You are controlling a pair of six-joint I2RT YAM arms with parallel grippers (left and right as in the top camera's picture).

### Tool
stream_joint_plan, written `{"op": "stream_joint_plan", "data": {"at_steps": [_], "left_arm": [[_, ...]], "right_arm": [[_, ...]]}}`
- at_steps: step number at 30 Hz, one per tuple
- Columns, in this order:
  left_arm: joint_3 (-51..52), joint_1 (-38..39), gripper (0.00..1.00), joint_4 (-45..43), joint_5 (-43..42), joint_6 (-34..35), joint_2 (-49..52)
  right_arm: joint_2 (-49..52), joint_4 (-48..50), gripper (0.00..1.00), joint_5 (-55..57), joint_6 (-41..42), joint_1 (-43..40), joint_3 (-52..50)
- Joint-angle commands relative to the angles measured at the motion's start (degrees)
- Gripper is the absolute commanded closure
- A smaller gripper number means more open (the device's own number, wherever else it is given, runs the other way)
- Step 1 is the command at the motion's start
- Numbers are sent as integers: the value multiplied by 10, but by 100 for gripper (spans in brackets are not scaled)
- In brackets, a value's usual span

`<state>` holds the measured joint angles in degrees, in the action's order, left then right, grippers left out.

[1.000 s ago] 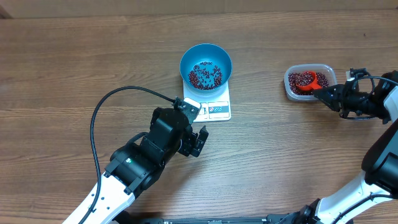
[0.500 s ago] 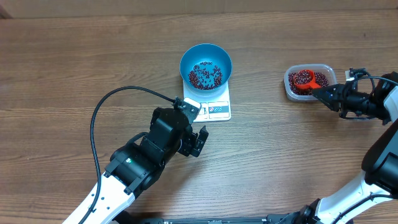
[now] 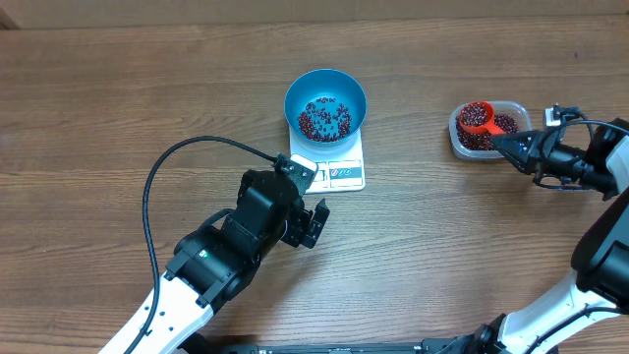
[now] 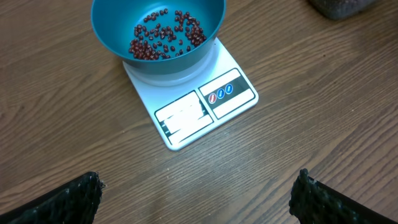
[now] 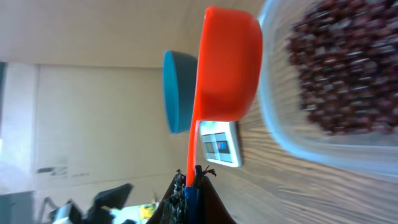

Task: Scoop item into bowl and weigh 150g on scale
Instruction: 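Lift the filled scoop out of the tub toward the bowl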

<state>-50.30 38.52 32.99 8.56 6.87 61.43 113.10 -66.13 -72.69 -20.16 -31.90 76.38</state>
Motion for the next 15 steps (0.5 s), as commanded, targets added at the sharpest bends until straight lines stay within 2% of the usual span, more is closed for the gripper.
{"op": "stream_joint_plan", "data": {"at_steps": [1, 15], "left_arm": [[0, -3, 1, 0, -7, -9, 4], [0, -3, 0, 0, -7, -9, 4]], "right_arm": [[4, -10, 96, -59, -40, 19, -2], [4, -2, 96, -68, -40, 154, 4]]}}
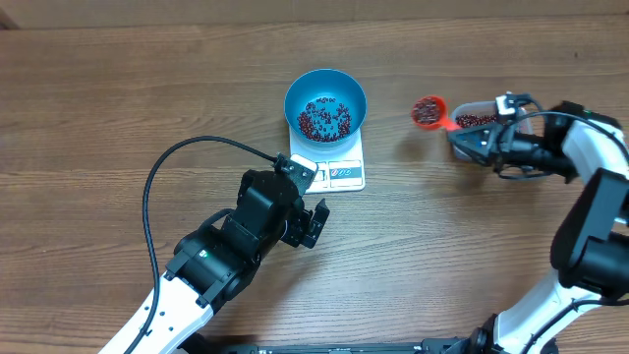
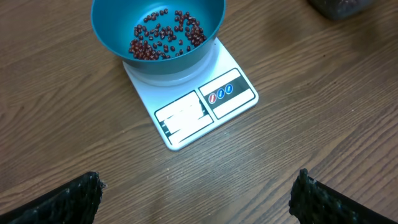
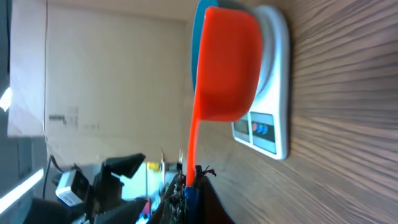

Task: Scoop item into bowl and weigh 150g on scale
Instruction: 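Lift the filled scoop out of the tub toward the bowl, then tip the scoop over the teal bowl to pour beans in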

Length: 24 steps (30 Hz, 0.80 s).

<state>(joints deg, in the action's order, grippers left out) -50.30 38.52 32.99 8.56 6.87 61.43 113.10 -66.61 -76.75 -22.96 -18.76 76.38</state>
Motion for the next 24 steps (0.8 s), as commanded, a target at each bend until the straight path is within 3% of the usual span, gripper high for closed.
{"op": "stream_joint_plan", "data": {"at_steps": [1, 14, 21, 24], "left_arm": [[0, -3, 0, 0, -7, -9, 4], [0, -3, 0, 0, -7, -9, 4], [0, -3, 0, 0, -7, -9, 4], [0, -3, 0, 0, -7, -9, 4]], "right_arm": [[4, 3, 96, -28, -12, 35, 8], [4, 32, 96, 10, -2, 204, 99], [4, 189, 96, 90, 164, 238, 106], [4, 219, 96, 128, 185, 240, 106]]}}
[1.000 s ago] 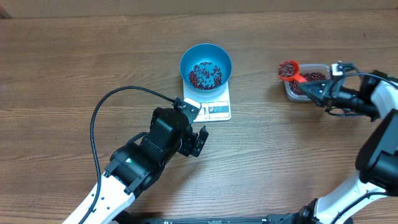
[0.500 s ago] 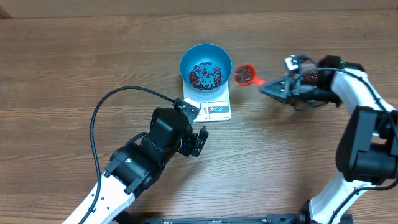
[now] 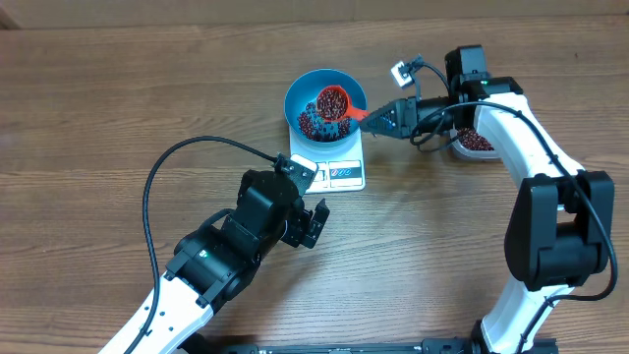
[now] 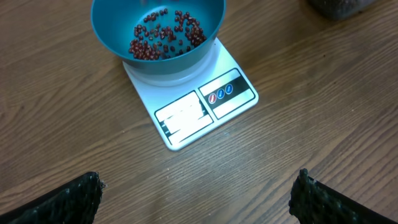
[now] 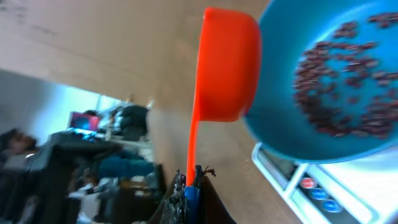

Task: Scoop item into bowl and weigh 150g on scale
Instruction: 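Tip the scoop over the teal bowl to pour beans in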

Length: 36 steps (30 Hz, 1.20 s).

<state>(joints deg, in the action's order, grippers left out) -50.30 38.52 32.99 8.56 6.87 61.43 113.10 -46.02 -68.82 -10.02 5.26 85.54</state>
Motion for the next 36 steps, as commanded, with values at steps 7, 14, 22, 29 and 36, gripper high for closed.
{"op": "stream_joint_plan", "data": {"at_steps": [7, 14, 22, 29, 36], "left_arm": [[0, -3, 0, 0, -7, -9, 4], [0, -3, 0, 0, -7, -9, 4], [0, -3, 1, 0, -7, -9, 4], [0, -3, 0, 0, -7, -9, 4], [0, -3, 0, 0, -7, -9, 4]], "right_arm": [[4, 38, 96, 119, 54, 0, 14], [4, 38, 96, 171, -4, 2, 14], [2, 38, 96, 171, -64, 3, 16], [-13, 41, 96, 158, -106, 19, 16], [-25, 67, 96, 161, -130, 27, 16]]}}
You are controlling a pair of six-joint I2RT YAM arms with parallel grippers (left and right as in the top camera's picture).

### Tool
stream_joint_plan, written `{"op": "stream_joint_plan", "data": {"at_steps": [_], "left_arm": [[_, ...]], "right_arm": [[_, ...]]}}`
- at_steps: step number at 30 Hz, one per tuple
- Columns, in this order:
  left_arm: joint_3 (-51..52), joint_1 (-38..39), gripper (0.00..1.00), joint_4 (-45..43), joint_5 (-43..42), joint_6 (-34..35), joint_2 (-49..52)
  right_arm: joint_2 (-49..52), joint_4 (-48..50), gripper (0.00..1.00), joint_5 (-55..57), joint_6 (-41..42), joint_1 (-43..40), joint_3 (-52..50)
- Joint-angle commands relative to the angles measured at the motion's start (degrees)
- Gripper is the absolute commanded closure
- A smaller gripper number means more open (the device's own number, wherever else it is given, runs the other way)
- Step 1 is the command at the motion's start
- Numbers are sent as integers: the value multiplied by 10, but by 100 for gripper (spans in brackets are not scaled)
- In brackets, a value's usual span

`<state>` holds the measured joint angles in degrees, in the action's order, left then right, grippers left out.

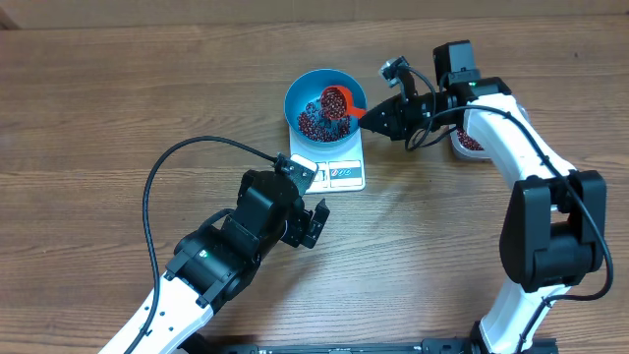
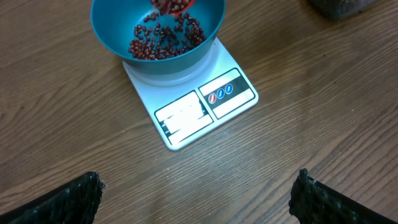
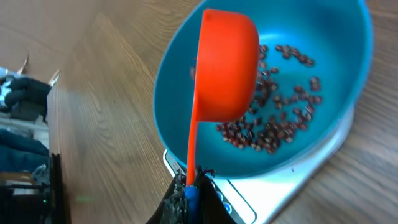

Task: Scoop item into bowl and weigh 150g on scale
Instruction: 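Tip the scoop over the teal bowl to pour beans in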

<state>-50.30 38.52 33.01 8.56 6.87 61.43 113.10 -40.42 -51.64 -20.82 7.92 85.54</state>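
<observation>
A blue bowl [image 1: 325,105] holding red beans sits on a white scale [image 1: 339,172]. My right gripper [image 1: 377,116] is shut on the handle of an orange scoop [image 1: 338,99], which is tilted over the bowl; beans are falling from it into the bowl [image 2: 158,31]. In the right wrist view the scoop [image 3: 225,65] hangs over the bowl [image 3: 267,93], its back toward the camera. My left gripper [image 1: 314,224] hovers open over bare table just in front of the scale [image 2: 193,109], holding nothing.
A clear tub of red beans [image 1: 469,141] stands to the right of the scale, partly hidden behind my right arm. A black cable [image 1: 167,177] loops on the table to the left of my left arm.
The scoop was level and full over the bowl; now it is tipped and beans are dropping into the bowl. My right gripper has shifted slightly. The left arm has not moved.
My right gripper first held the scoop full of beans in the tub at the right. Then it held the loaded scoop between tub and scale, then level over the bowl. Now the scoop is tipped there. My left gripper stayed open in front of the scale throughout.
</observation>
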Motion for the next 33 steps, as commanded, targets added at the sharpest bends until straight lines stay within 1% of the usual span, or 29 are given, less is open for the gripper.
{"op": "stream_joint_plan", "data": {"at_steps": [1, 3, 7, 13, 17, 33], "left_arm": [[0, -3, 1, 0, -7, -9, 4], [0, -3, 0, 0, -7, -9, 4], [0, -3, 0, 0, -7, -9, 4], [0, -3, 0, 0, -7, -9, 4], [0, -3, 0, 0, -7, -9, 4], [0, -3, 0, 0, -7, -9, 4]], "right_arm": [[-25, 16, 96, -10, -23, 1, 16], [-25, 25, 96, -9, -36, 1, 16], [-25, 27, 96, -5, -98, 1, 16], [-25, 26, 96, 75, -153, 4, 16], [-26, 23, 96, 96, -189, 4, 16], [-69, 12, 96, 96, -216, 4, 16]]}}
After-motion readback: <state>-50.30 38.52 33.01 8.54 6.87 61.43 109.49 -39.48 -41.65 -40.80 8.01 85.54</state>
